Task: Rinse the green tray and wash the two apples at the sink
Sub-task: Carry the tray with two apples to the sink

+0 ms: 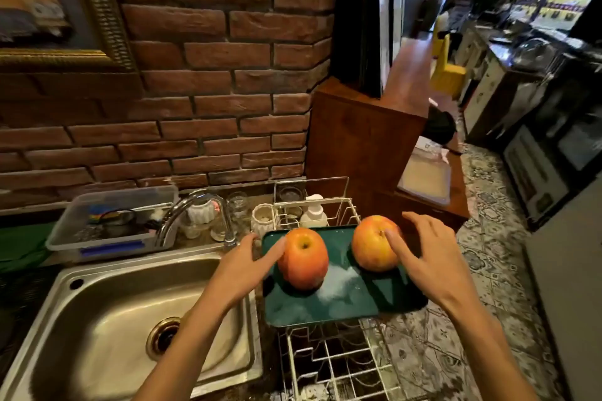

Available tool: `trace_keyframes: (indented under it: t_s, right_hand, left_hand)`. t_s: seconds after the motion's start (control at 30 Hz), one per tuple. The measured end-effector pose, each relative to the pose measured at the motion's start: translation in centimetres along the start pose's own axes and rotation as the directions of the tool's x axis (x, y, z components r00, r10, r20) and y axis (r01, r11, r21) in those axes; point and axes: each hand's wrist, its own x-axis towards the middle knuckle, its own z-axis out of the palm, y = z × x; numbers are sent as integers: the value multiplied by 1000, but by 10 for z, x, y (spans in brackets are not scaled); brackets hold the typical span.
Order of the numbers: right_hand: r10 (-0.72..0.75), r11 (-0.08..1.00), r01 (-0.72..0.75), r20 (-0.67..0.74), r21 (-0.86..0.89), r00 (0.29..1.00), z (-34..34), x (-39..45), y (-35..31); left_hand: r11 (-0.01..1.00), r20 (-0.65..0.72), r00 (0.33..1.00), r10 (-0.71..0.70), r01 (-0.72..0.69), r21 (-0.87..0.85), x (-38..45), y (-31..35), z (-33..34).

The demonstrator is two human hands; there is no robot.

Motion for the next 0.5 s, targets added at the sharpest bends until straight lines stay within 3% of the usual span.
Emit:
trace_keyframes:
  t_s: [0.27, 0.5]
  right_hand:
    - [73, 997, -78, 175, 25, 982, 26, 16, 33]
    - [118, 919, -216, 292, 329, 949, 45, 19, 41]
  left_hand:
    - [972, 22, 981, -191, 193, -137, -4, 3, 4]
    - [928, 70, 972, -222, 233, -292, -5, 6, 11]
